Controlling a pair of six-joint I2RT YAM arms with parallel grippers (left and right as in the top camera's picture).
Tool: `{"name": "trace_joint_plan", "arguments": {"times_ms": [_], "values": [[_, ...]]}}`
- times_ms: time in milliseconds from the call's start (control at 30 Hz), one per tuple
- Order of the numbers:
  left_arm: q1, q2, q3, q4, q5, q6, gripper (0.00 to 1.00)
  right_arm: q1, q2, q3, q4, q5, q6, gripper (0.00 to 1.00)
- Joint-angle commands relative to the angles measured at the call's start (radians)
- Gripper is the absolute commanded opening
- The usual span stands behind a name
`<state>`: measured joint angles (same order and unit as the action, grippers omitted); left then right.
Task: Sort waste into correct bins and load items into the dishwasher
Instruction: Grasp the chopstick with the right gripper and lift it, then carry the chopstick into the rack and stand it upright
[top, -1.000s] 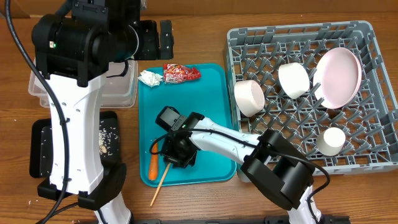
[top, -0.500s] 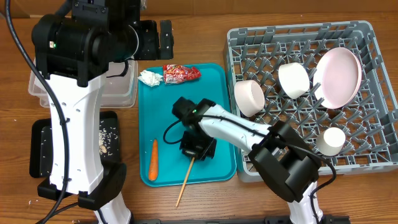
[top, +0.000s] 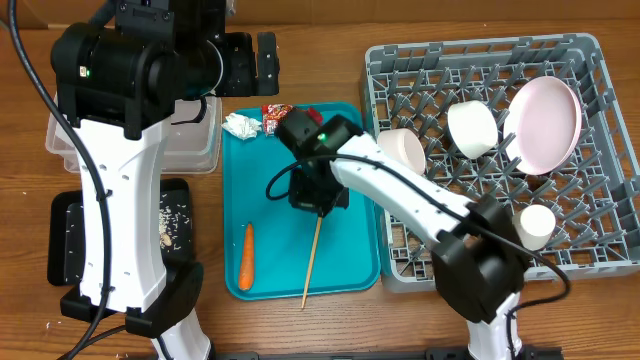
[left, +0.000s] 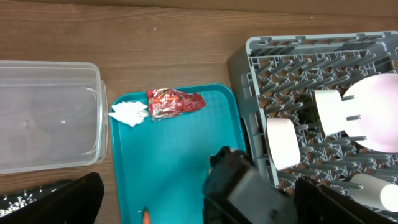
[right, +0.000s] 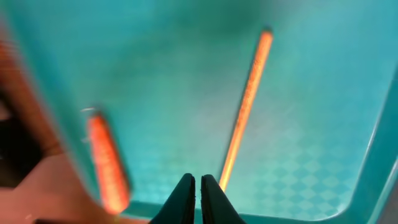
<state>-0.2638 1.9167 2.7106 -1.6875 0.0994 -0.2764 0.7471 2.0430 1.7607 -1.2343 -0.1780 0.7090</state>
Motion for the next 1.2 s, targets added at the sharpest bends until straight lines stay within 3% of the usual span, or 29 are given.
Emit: {"name": "trace_joint_plan", "arguments": {"times_ms": [0,67,233,400,533,600,767,900,1167], "values": [[0.002,-0.006,0.005,-0.002,-0.010,0.026,1.00,0.001,-0.063,0.080,-0.026,0.042,-0.063,0.08],[0.002,-0.006,0.005,-0.002,-0.010,0.026,1.00,-0.002,-0.063,0.096,-0.040,0.058,-0.085,0.08],[0.002,-0.006,0.005,-0.002,-0.010,0.026,1.00,0.000,-0.040,0.043,-0.047,0.068,0.028,0.26],[0.002,-0.006,0.005,-0.002,-0.010,0.026,1.00,0.018,0.010,-0.108,0.084,-0.014,0.137,0.31],[0.002,-0.006,0.005,-0.002,-0.010,0.026,1.00,0.027,0.050,-0.200,0.173,-0.107,0.151,0.51],[0.002,-0.006,0.005,-0.002,-0.010,0.026,1.00,0.027,0.056,-0.237,0.203,-0.113,0.160,0.52],[0.002,-0.006,0.005,-0.002,-0.010,0.026,1.00,0.046,0.060,-0.311,0.291,-0.115,0.160,0.49],[0.002,-0.006,0.005,-0.002,-0.010,0.026,1.00,0.059,0.061,-0.378,0.338,-0.112,0.160,0.24],[0.002,-0.006,0.005,-0.002,-0.010,0.026,1.00,-0.010,0.054,-0.329,0.249,-0.112,0.128,0.06]]}}
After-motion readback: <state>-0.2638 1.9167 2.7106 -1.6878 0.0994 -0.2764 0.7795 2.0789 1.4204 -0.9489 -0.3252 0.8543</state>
